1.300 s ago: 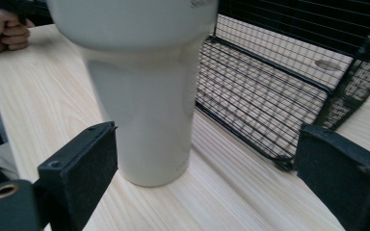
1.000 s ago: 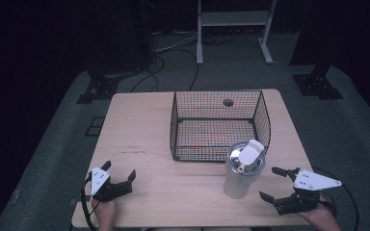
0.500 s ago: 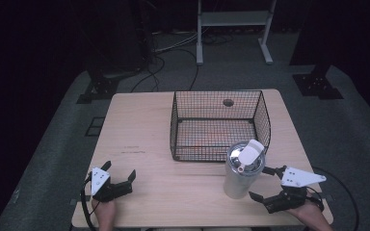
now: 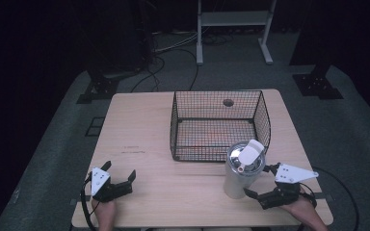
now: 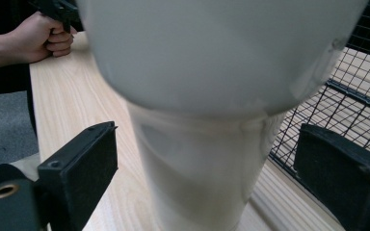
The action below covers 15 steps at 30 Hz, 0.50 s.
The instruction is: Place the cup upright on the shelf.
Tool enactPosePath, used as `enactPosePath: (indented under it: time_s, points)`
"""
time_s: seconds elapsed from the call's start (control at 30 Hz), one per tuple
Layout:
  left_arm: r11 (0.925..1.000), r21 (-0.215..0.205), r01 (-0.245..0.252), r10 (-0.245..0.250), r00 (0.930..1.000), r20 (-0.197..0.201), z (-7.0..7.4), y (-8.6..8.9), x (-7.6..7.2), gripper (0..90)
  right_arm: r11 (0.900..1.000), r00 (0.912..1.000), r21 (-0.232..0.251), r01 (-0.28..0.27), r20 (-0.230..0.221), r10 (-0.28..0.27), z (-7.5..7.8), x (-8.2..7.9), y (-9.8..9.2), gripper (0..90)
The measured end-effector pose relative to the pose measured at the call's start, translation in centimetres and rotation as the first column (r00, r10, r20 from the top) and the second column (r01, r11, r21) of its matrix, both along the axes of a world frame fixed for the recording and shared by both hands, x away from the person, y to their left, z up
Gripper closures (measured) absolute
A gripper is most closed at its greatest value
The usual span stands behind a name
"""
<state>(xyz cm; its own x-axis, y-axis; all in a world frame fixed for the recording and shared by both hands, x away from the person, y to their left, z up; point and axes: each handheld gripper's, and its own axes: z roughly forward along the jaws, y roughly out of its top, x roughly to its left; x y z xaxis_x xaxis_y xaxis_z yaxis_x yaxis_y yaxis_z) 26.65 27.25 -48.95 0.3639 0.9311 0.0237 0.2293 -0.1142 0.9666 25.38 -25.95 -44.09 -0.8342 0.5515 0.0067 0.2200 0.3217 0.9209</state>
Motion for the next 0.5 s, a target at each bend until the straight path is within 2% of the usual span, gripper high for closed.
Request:
enactPosePath:
  time_s: [0.17, 0.37, 0.5]
  points:
    - [1.0, 0.0, 0.0, 0.0, 1.0, 0.001, 0.0, 0.0, 0.0, 0.0, 1.0, 1.0, 0.005, -0.004, 0.0, 0.004, -0.2, 0.6, 0.6, 7.6]
    - [1.0, 0.001, 0.002, -0.002, 1.0, 0.002, 0.0, 0.0, 0.0, 0.0, 0.999, 0.9999, 0.036, -0.01, 0.011, 0.009, -0.4, 1.0, 1.4, 7.6]
    - [1.0, 0.002, 0.003, -0.003, 1.0, 0.004, 0.0, 0.0, 0.0, 0.0, 0.999, 0.9993, 0.051, -0.007, 0.036, 0.005, -0.4, 1.4, 2.0, 7.1]
